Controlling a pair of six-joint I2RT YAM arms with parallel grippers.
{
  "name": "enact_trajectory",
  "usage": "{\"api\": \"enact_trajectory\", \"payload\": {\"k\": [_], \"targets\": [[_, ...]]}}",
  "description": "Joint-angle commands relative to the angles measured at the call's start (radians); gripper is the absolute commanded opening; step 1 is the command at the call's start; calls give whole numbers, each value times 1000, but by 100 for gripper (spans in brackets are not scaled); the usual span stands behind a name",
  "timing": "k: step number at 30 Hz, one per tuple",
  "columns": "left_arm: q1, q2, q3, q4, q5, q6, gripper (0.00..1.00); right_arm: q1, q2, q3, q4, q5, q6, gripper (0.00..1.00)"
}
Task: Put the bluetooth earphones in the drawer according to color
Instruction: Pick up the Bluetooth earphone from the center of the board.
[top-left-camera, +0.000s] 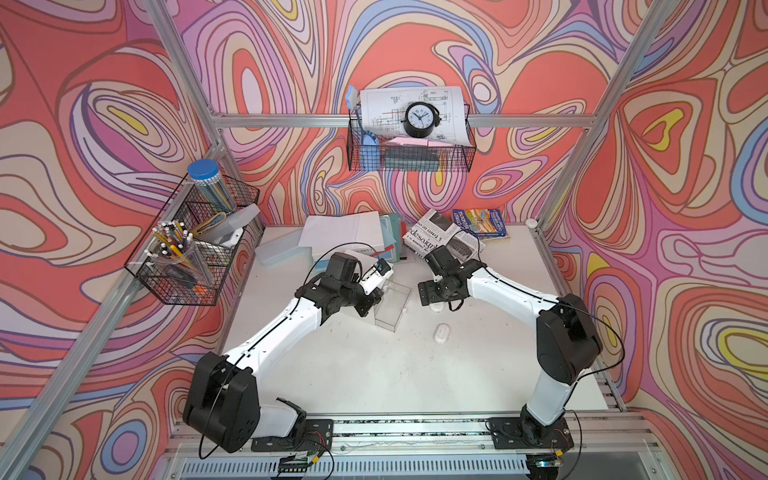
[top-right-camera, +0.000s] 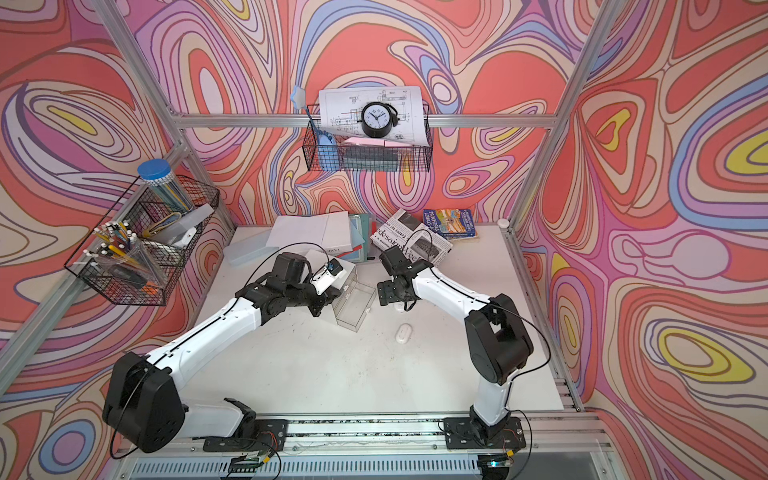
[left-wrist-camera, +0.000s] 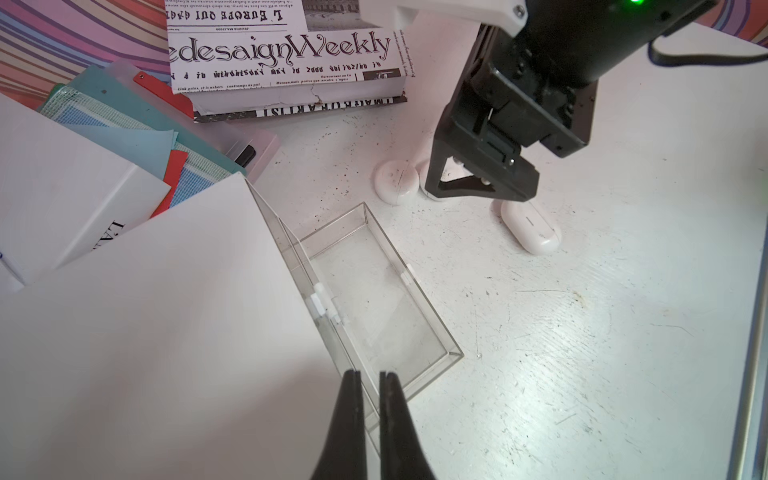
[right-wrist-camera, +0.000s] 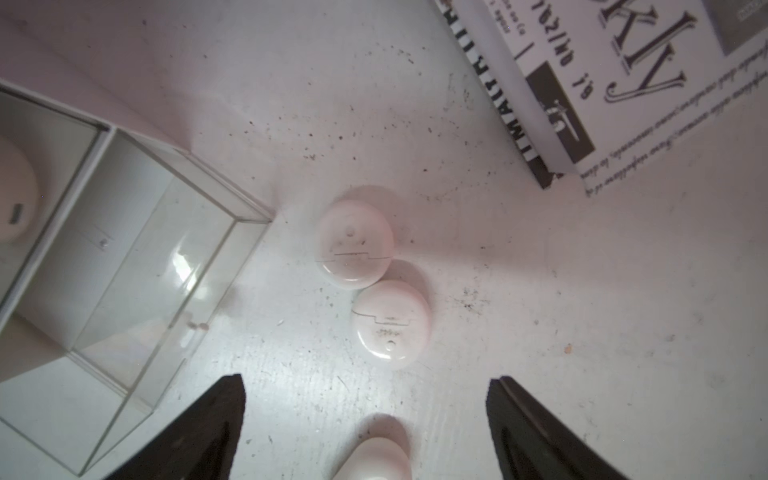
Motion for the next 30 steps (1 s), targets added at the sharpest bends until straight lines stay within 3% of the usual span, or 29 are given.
{"api": "enact_trajectory", "payload": {"k": [1, 11, 30], "targets": [[4, -24, 7, -22, 7, 13, 0, -17, 17, -25, -39, -4, -54, 93], [4, -22, 9, -23, -3, 15, 0, -58, 91, -36, 42, -95, -103, 91], [5, -11, 15, -33, -9, 16, 0, -65, 178, -40, 76, -98, -117, 72]]}}
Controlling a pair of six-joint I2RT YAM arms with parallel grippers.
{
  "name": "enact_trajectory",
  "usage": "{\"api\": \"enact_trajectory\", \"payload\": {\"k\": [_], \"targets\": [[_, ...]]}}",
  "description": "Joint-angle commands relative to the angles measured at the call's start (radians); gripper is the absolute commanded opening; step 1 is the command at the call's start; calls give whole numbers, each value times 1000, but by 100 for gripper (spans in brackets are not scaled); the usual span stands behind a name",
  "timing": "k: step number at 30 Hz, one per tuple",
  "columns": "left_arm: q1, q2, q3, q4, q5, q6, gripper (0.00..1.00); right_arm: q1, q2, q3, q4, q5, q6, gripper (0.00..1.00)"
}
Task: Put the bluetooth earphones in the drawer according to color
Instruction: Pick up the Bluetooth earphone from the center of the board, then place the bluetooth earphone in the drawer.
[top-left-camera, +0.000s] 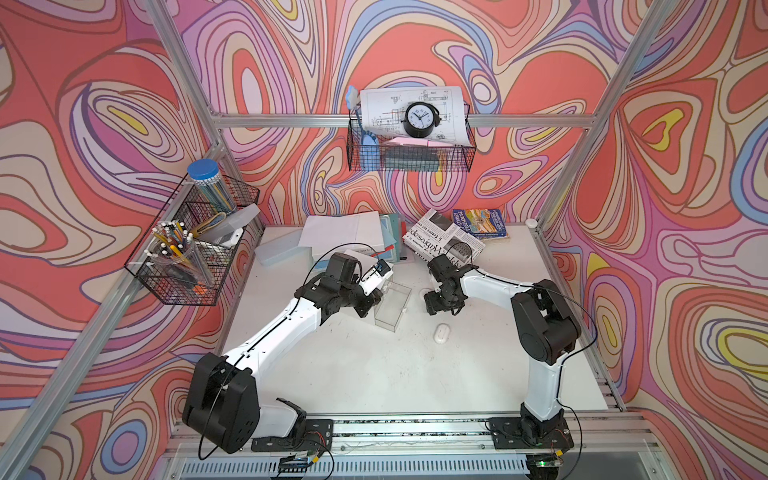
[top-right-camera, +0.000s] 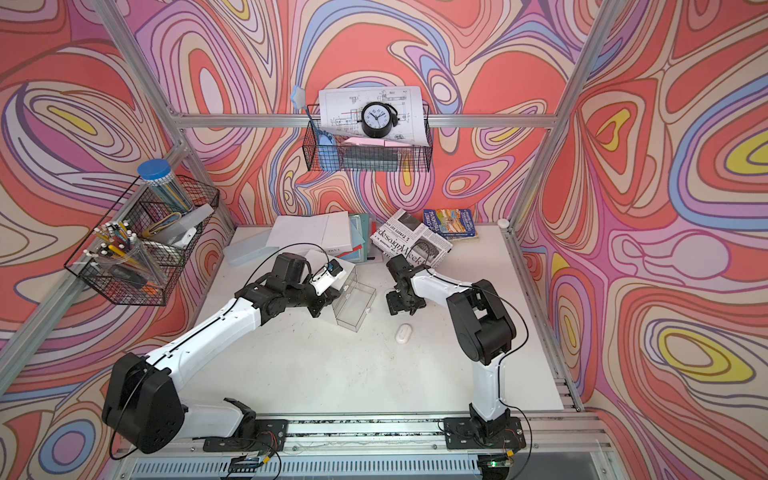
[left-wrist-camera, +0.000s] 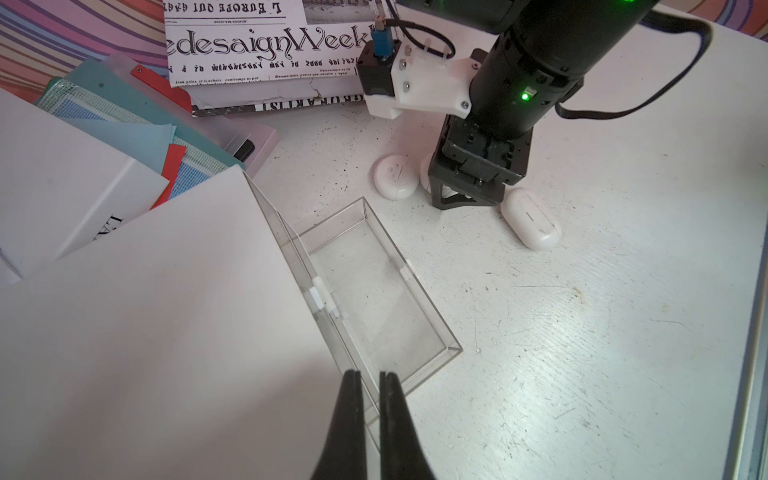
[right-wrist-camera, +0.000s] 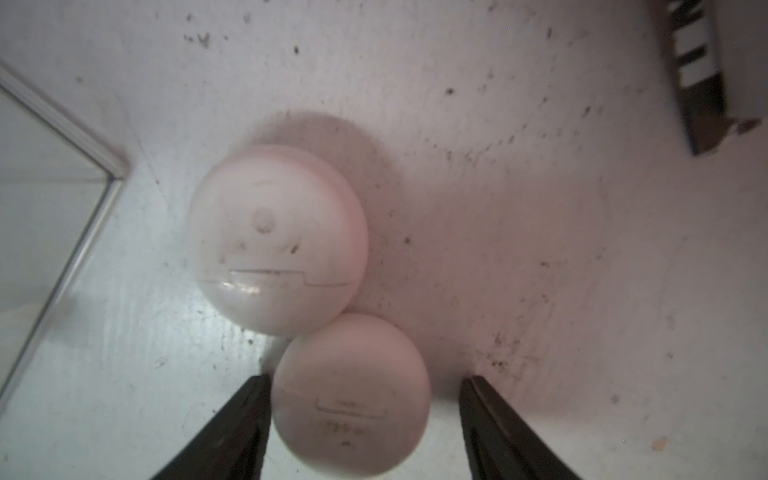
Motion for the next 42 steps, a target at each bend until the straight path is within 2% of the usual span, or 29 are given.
{"api": "enact_trajectory", "payload": {"k": [1, 10, 16, 20, 23, 27, 28, 31, 35, 42], "targets": [[4, -7, 16, -20, -3, 14, 0, -4, 8, -15, 10, 5, 0, 71], [5, -1, 16, -22, 0, 12, 0, -5, -24, -113, 149, -16, 40, 65], [4, 7, 18, -23, -3, 13, 0, -6, 1, -102, 122, -5, 37, 49], [4, 7, 21, -26, 3, 14, 0, -6, -38, -132, 141, 6, 71, 41], [4, 6, 21, -26, 5, 13, 0, -6, -76, -155, 157, 10, 96, 29], [5, -3, 24, -26, 10, 10, 0, -5, -137, -160, 164, 25, 103, 3], [5, -5, 23, -25, 11, 8, 0, -5, -153, -160, 168, 27, 103, 0], [5, -22, 23, -26, 15, 6, 0, -5, -213, -156, 186, 37, 97, 0], [5, -57, 14, -8, 13, 8, 0, 0, -287, -153, 244, -19, 87, 0], [6, -81, 7, 0, -11, 12, 0, 41, -288, -125, 320, -110, 107, 0]]}}
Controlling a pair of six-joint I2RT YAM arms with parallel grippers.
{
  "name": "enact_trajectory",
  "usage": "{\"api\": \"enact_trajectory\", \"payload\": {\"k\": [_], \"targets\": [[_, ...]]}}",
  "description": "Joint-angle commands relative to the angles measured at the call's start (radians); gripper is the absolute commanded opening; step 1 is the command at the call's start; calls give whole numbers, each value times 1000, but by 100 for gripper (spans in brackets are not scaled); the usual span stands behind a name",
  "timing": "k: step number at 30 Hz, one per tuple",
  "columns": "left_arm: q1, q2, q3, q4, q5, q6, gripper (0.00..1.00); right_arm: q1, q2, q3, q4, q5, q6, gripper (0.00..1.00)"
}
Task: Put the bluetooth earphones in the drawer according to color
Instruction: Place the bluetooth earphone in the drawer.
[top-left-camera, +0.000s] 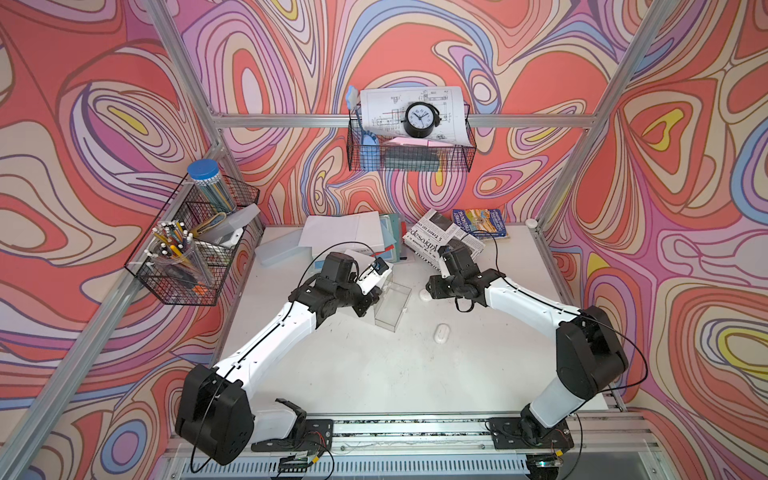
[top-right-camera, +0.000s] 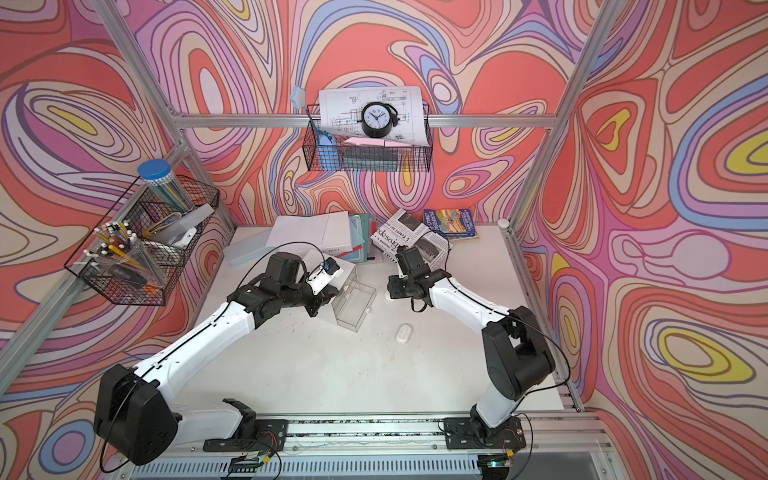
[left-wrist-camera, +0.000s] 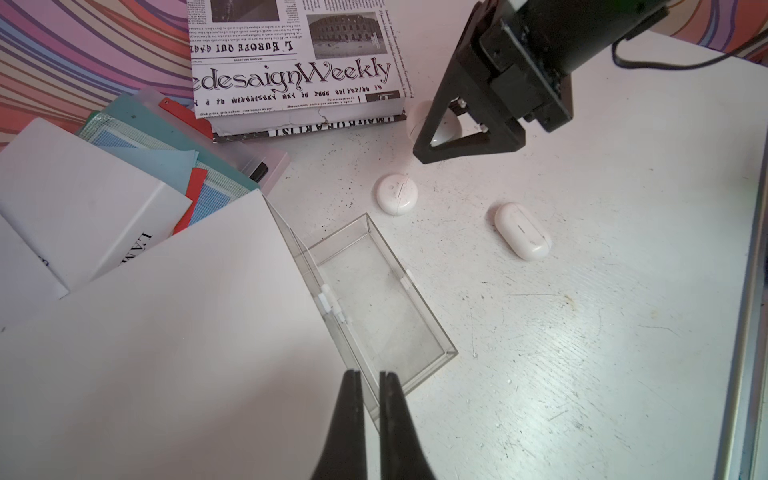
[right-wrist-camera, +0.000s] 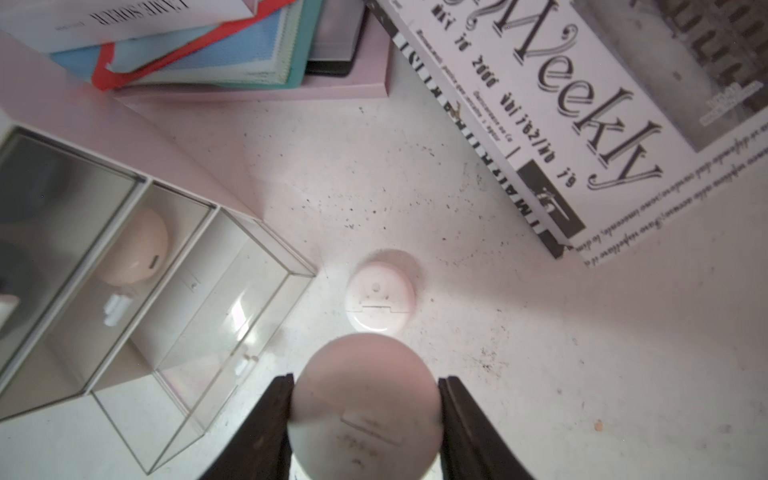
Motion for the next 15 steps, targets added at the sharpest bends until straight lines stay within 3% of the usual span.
{"api": "enact_trajectory", "payload": {"k": [1, 15], "targets": [[7, -18, 7, 4, -17, 14, 0, 23, 24, 23, 63, -77, 25, 0], [42, -69, -11, 42, -40, -10, 0, 99, 144, 66, 171, -213, 75, 0]]}}
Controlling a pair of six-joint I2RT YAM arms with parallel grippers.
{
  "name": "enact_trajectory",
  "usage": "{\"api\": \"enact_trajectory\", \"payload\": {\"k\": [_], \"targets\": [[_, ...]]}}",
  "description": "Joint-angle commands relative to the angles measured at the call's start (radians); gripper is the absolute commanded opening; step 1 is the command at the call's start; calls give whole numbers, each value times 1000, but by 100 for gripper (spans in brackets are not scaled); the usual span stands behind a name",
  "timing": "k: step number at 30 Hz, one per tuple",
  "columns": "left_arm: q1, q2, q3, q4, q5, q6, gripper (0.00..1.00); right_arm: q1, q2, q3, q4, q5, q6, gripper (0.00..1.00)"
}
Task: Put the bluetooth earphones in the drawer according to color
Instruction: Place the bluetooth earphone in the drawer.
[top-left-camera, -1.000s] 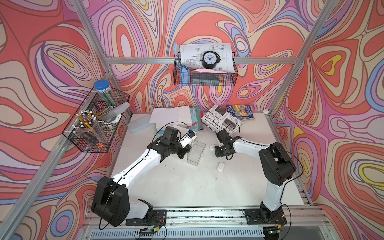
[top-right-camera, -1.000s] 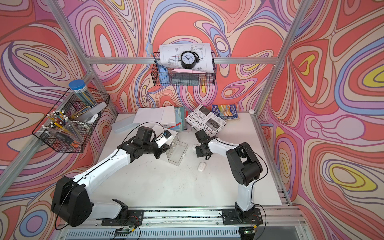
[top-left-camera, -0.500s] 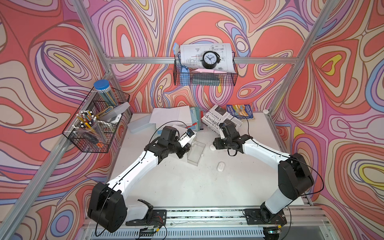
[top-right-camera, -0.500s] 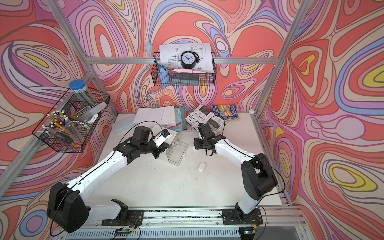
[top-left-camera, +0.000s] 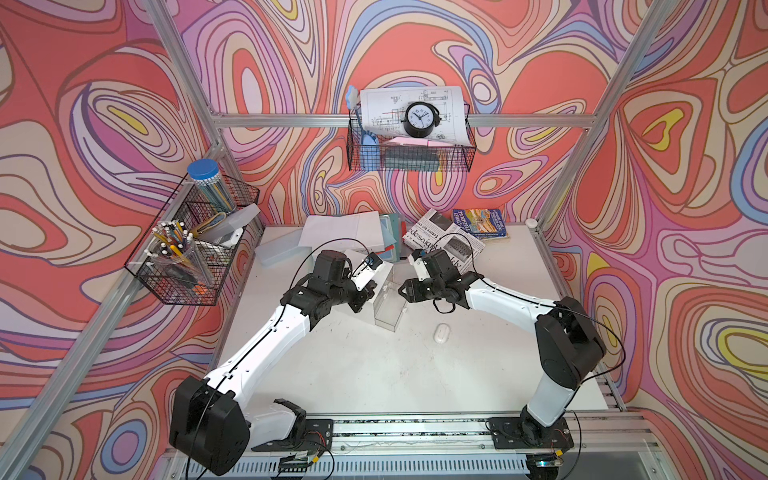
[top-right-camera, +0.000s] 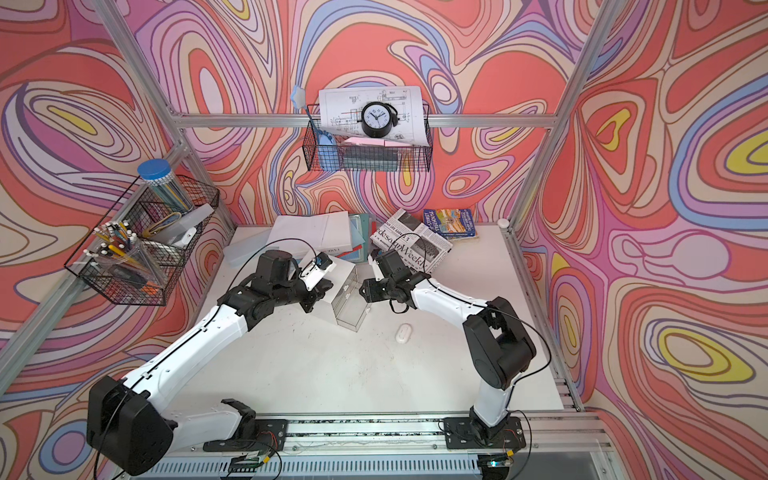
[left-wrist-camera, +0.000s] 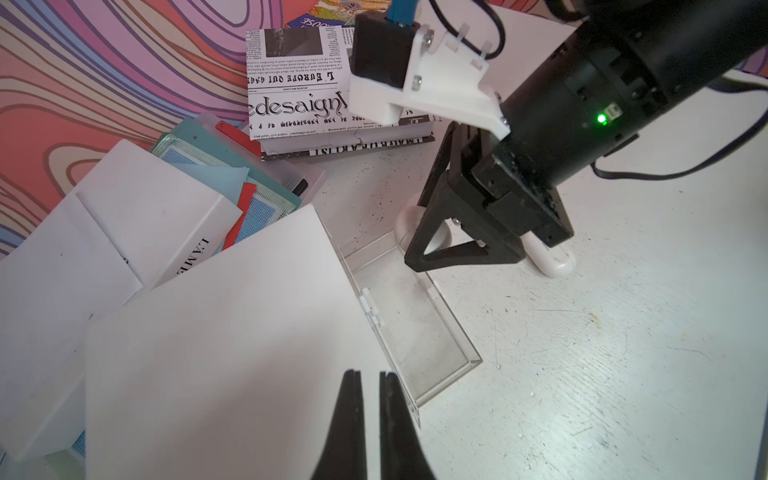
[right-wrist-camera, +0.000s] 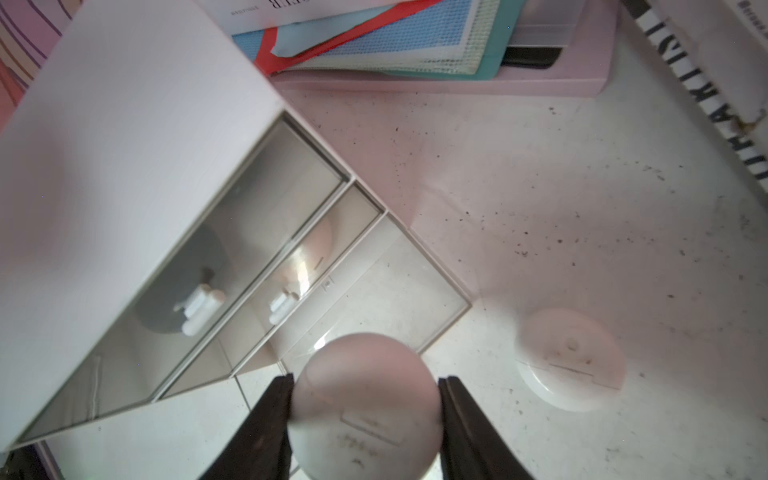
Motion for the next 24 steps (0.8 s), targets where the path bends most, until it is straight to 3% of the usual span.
{"api": "enact_trajectory", "payload": {"k": [1, 14, 24], "targets": [[10, -22, -9, 16, -11, -5, 0, 3, 33, 10, 52, -40, 34, 0], [12, -23, -7, 4, -13, 2, 0, 28, 69, -11, 117, -59, 106, 0], [11, -23, -6, -7, -9, 6, 0, 30, 93, -13, 103, -48, 124, 15]]}}
